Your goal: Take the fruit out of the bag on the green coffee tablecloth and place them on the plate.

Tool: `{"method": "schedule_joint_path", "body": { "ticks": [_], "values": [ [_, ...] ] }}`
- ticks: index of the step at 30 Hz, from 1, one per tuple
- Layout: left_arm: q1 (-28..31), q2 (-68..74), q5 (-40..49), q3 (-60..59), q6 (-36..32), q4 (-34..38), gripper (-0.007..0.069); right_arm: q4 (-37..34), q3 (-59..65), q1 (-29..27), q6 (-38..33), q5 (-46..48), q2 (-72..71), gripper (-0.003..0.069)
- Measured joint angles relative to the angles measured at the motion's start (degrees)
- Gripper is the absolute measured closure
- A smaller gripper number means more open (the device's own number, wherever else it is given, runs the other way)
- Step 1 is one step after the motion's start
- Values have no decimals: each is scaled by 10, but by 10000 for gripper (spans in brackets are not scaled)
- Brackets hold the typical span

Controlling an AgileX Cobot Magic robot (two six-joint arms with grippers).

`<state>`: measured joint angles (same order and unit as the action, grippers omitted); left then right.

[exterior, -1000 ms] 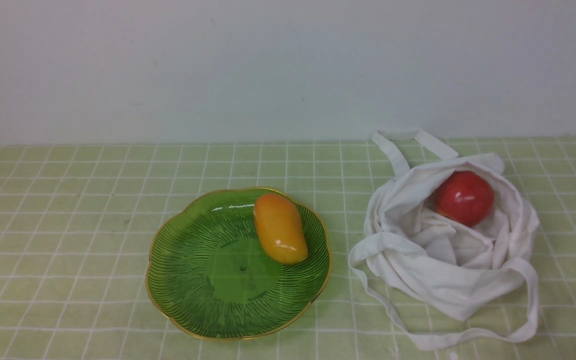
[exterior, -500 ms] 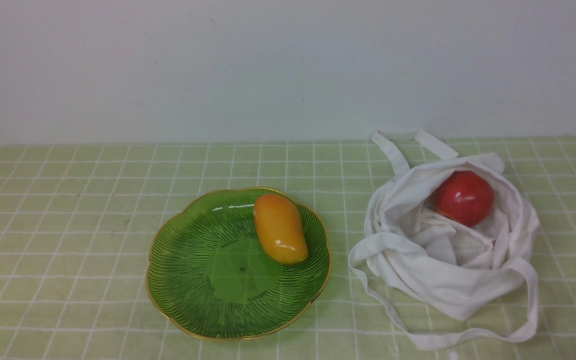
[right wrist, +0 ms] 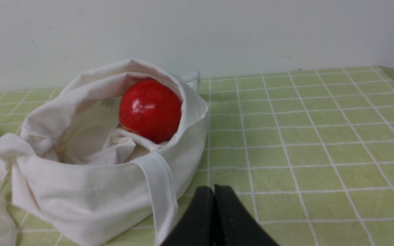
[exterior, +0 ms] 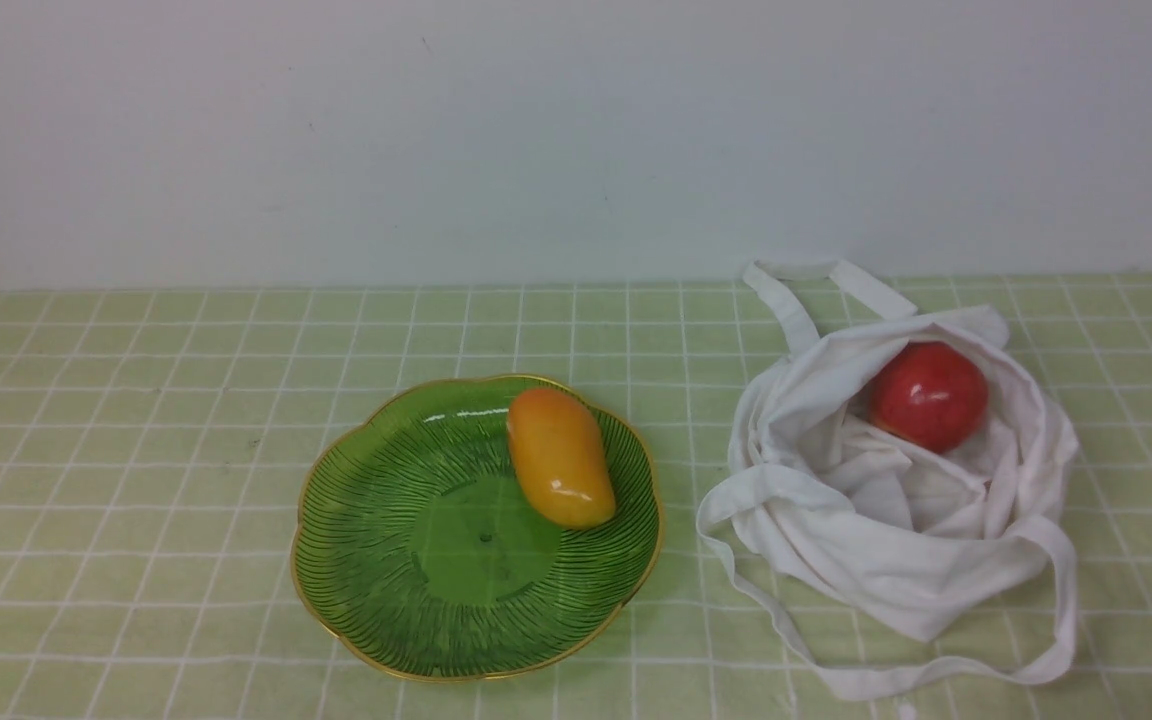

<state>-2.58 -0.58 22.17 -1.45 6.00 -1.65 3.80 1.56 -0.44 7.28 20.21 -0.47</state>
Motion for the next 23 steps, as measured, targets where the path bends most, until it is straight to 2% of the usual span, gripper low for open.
{"method": "schedule_joint_path", "body": {
  "ticks": [23],
  "values": [
    [0,0,0,0,0,0,632,0,0,0,-7,0,0,674]
  ]
}}
